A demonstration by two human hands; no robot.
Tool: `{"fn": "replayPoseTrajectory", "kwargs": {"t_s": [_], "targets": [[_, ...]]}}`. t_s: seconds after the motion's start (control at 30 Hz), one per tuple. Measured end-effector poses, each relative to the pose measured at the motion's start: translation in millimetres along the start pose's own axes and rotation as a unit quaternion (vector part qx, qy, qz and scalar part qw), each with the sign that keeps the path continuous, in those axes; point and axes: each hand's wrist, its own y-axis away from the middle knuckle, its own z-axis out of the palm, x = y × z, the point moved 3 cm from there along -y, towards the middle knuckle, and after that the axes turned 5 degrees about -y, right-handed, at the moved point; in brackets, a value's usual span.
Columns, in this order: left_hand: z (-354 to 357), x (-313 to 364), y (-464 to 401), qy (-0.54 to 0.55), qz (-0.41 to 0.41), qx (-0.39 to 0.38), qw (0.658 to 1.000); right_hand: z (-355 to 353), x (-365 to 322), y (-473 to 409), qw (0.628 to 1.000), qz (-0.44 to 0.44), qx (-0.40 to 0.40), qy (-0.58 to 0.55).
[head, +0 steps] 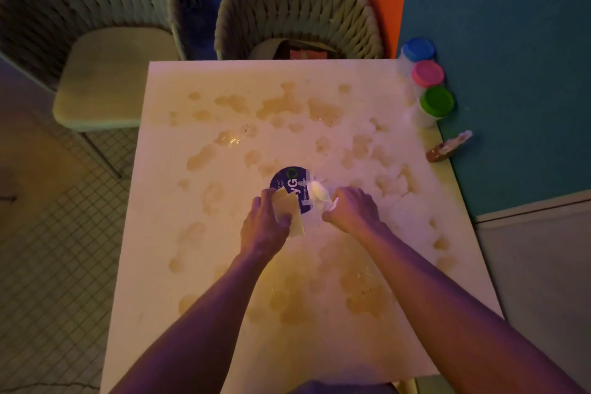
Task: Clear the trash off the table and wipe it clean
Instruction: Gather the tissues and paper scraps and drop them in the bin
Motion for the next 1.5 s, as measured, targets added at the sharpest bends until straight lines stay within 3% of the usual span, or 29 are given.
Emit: {"fn": "replayPoseTrajectory", "kwargs": {"t_s": [0.2, 0.6, 0.83, 1.1, 1.5], "targets": [[1.5, 15.8, 11.8, 0.003, 0.048, -0.015, 0.999, 11.5, 14.8, 28.2, 1.000, 0.005, -0.003, -0.010], [6.4, 2.6, 32.6, -0.011, 0.051, -0.019, 0.998, 21.3, 13.6, 9.9, 0.997, 0.051, 0.055, -0.036], [11.0, 2.0, 34.2, -0.010, 0.053, -0.024, 0.998, 19.2, 15.1, -13.5, 0.995, 0.073, 0.054, 0.045], [11.4, -1.0, 26.4, -0.007, 0.049, -0.021, 0.999, 17.9, -2.6, -28.6, 0.981, 0.038, 0.028, 0.187], [10.7, -9.6, 17.8, -0.003, 0.042, -0.029, 0.999, 20.8, 4.2, -32.6, 0.972, 0.026, -0.001, 0.232]]}}
